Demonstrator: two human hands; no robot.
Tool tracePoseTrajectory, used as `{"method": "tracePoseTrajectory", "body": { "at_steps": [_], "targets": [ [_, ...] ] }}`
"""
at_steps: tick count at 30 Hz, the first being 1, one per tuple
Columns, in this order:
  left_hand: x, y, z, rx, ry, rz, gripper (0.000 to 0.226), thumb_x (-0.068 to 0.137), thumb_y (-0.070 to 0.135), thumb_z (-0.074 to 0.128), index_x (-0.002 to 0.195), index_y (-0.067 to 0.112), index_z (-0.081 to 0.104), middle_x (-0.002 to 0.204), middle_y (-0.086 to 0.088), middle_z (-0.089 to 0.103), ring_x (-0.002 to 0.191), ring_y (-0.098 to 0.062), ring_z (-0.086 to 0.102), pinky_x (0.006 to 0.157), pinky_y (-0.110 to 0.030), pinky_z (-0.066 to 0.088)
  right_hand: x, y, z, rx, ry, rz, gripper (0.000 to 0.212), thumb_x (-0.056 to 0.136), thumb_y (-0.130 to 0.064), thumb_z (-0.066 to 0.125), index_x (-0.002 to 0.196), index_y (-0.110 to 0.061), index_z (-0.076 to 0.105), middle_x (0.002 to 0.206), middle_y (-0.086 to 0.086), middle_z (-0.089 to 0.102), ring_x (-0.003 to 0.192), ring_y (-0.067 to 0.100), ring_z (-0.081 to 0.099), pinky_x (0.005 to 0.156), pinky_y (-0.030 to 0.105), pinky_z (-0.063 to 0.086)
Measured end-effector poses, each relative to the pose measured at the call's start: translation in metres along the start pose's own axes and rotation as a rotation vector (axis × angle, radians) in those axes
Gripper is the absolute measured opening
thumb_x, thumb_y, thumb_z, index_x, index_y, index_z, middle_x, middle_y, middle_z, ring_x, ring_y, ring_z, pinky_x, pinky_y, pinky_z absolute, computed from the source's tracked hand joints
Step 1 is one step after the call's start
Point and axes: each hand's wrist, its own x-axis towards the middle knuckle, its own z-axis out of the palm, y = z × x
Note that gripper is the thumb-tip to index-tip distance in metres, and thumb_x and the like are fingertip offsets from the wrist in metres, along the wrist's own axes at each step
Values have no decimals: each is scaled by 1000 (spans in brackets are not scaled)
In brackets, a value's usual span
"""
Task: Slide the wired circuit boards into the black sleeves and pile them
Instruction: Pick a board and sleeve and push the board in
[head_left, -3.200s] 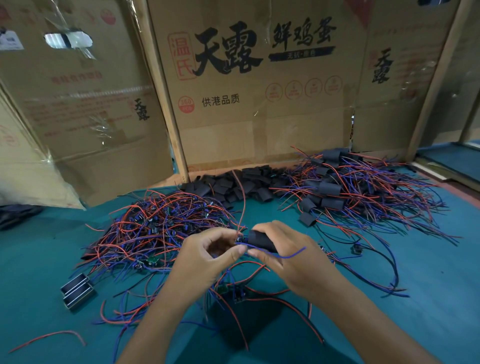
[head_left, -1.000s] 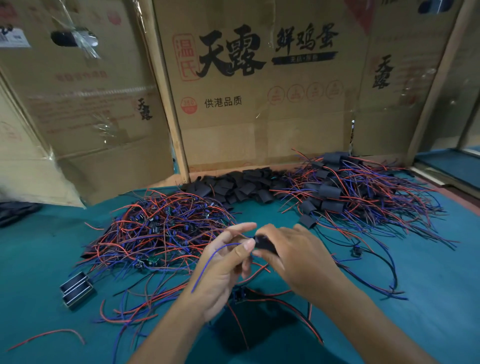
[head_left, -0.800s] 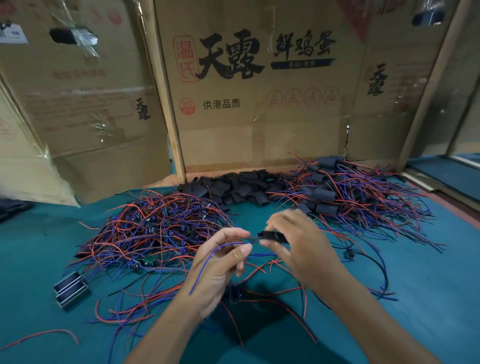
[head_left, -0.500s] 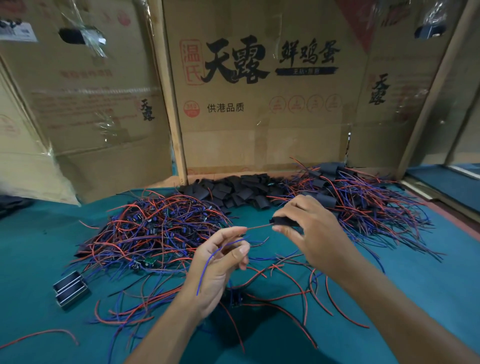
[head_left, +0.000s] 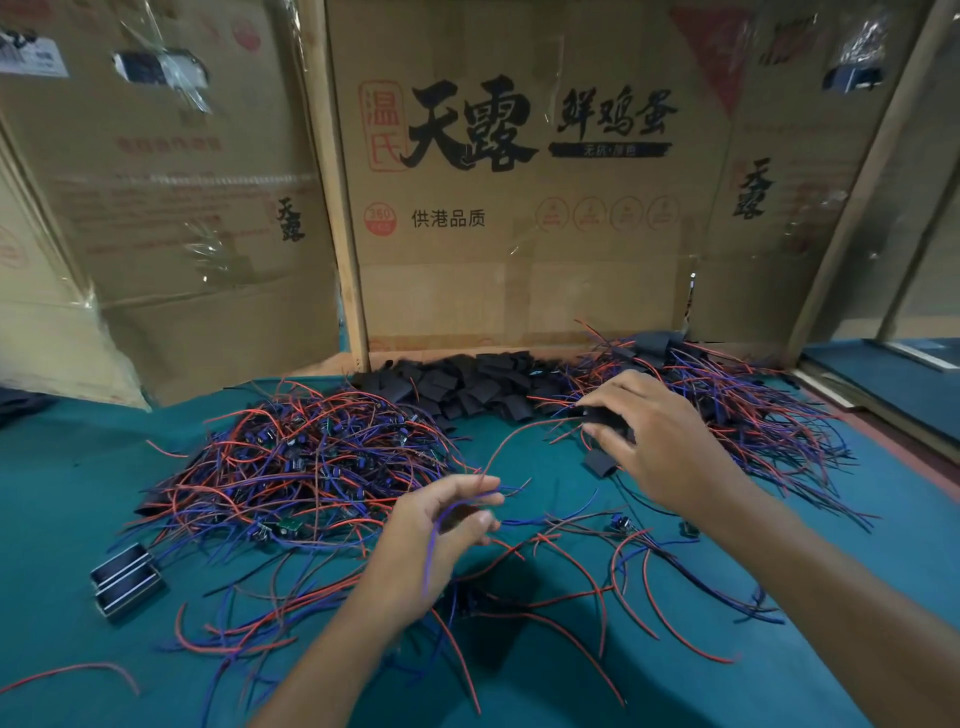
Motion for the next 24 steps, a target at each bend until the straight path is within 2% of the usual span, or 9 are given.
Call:
{"method": "tracePoseTrajectory", "body": {
  "at_steps": [3, 6, 8, 10, 12, 15, 18, 21, 24],
  "targets": [
    [0, 0, 1, 286, -28, 52, 42, 92, -13, 58, 109, 23, 70, 101, 9, 75, 90, -7, 70, 89, -27, 54, 8, 10, -1, -13, -25, 0, 18, 90, -12, 68, 108, -10, 68, 105, 3, 60, 100, 21, 56, 85, 32, 45],
    [1, -1, -2, 661, -127, 157, 63, 87, -21, 44, 132, 19, 62, 122, 19, 62, 113, -5, 64, 105, -24, 45, 12, 19, -1, -23, -13, -25, 18, 89, -10, 68, 106, -9, 68, 104, 3, 60, 100, 22, 55, 86, 28, 43],
    [0, 2, -2, 677, -84, 146, 68, 87, -20, 39, 139, 21, 55, 129, 17, 59, 119, 1, 58, 107, -18, 40, 12, 22, -1, -44, 2, -62, 19, 88, -9, 69, 106, -9, 68, 104, 4, 60, 101, 22, 55, 87, 27, 42],
    [-2, 9, 3, 438, 18, 48, 52, 96, -12, 43, 130, 24, 57, 119, 11, 69, 108, 0, 64, 96, -16, 47, 11, 22, 0, -66, 9, -117, 21, 86, -8, 70, 107, -9, 68, 105, 4, 59, 102, 22, 55, 88, 28, 43],
    [-3, 14, 9, 130, 20, -63, 37, 100, -5, 47, 121, 22, 60, 102, 1, 76, 92, -8, 69, 81, -16, 50, 9, 20, 3, -84, -3, -175, 22, 87, -9, 69, 109, -10, 67, 105, 4, 59, 101, 20, 55, 87, 29, 45],
    [-5, 18, 11, 45, 3, -61, 17, 99, 5, 54, 107, 7, 68, 80, -6, 74, 71, -12, 64, 67, -16, 47, 9, 22, 8, -98, -20, -235, 20, 88, -10, 69, 108, -8, 67, 105, 4, 60, 99, 22, 55, 85, 31, 47],
    [-6, 18, 10, 39, 36, -87, 14, 98, 9, 57, 97, 6, 71, 69, -3, 67, 63, -12, 58, 60, -20, 44, 17, 36, 7, -128, -14, -225, 20, 88, -10, 68, 107, -7, 68, 104, 6, 60, 99, 24, 55, 83, 34, 48],
    [-5, 13, 4, 211, 93, -64, 17, 100, 16, 56, 91, 15, 71, 67, 1, 64, 58, -8, 52, 55, -22, 42, 35, 60, 4, -278, 40, -179, 23, 83, -13, 74, 106, -8, 72, 96, 10, 59, 91, 27, 54, 77, 39, 50],
    [-8, 8, 2, 735, 59, 164, 15, 100, 27, 56, 88, 26, 65, 69, 14, 57, 61, -4, 47, 56, -22, 35, 65, 90, 2, -369, 42, -13, 22, 88, -16, 68, 109, -8, 69, 91, 10, 54, 79, 21, 49, 62, 34, 49]
  ]
}}
